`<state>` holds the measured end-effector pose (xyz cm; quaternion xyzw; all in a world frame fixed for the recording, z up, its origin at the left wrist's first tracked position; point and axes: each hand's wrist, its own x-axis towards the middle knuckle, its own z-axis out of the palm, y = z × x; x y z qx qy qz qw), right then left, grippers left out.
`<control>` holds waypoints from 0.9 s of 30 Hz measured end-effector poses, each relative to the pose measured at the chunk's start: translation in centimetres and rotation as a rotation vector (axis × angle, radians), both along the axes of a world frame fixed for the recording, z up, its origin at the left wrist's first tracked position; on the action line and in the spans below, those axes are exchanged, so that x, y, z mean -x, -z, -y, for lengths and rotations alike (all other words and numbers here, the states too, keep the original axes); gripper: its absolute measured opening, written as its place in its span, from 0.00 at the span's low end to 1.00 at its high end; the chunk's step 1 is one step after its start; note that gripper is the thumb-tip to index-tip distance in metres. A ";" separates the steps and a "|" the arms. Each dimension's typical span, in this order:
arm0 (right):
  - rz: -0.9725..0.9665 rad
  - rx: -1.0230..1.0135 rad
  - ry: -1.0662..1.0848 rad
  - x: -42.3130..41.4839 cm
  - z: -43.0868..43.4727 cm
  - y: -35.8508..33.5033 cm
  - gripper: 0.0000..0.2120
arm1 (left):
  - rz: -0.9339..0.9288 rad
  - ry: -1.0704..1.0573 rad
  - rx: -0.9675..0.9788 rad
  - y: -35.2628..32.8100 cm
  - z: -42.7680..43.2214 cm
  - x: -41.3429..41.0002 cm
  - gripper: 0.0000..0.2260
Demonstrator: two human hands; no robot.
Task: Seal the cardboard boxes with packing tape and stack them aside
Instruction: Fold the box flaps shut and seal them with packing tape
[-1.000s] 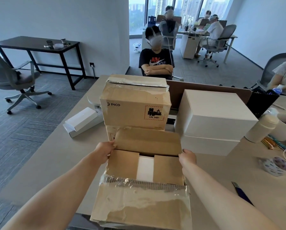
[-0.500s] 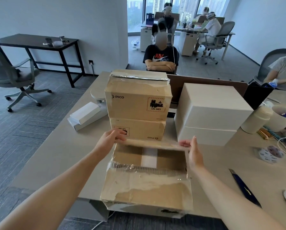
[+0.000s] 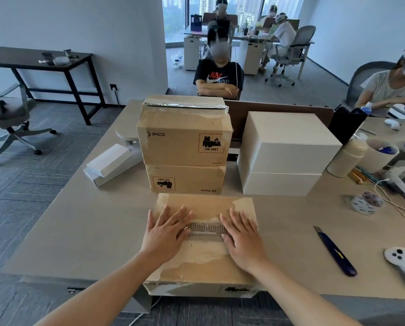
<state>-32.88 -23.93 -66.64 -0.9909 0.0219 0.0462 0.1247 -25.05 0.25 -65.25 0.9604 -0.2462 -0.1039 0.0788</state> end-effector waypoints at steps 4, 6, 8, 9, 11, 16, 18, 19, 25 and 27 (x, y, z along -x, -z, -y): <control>0.027 0.026 -0.026 -0.5 0.5 0.5 0.28 | 0.037 -0.010 0.037 0.9 -0.1 -0.5 0.21; 0.055 0.032 -0.020 -1.1 0.9 0.7 0.27 | 0.037 -0.013 0.067 1.0 0.3 -1.1 0.21; 0.075 0.021 -0.001 -1.8 1.1 0.8 0.27 | 0.022 -0.028 0.090 0.9 0.7 -2.0 0.21; 0.081 0.010 0.014 -2.2 1.3 0.9 0.25 | 0.018 -0.033 0.106 1.0 0.9 -2.4 0.21; 0.088 -0.007 0.041 -2.9 1.4 1.0 0.24 | 0.017 -0.040 0.131 1.0 1.2 -3.1 0.20; 0.106 -0.024 0.074 -4.1 1.5 1.1 0.28 | 0.031 -0.068 0.168 0.5 1.7 -4.0 0.18; 0.090 -0.054 0.084 -4.3 1.5 0.9 0.25 | 0.040 -0.074 0.125 0.4 1.7 -3.9 0.21; 0.085 -0.072 0.087 -4.3 1.5 0.9 0.25 | 0.061 -0.074 0.092 0.3 1.7 -3.9 0.25; 0.009 -0.122 0.000 -4.5 2.2 -1.0 0.21 | 0.156 0.029 -0.169 -2.3 4.1 -4.6 0.18; -0.066 -0.157 -0.094 -4.5 3.7 -2.5 0.19 | 0.087 0.030 -0.315 -4.2 6.2 -5.0 0.14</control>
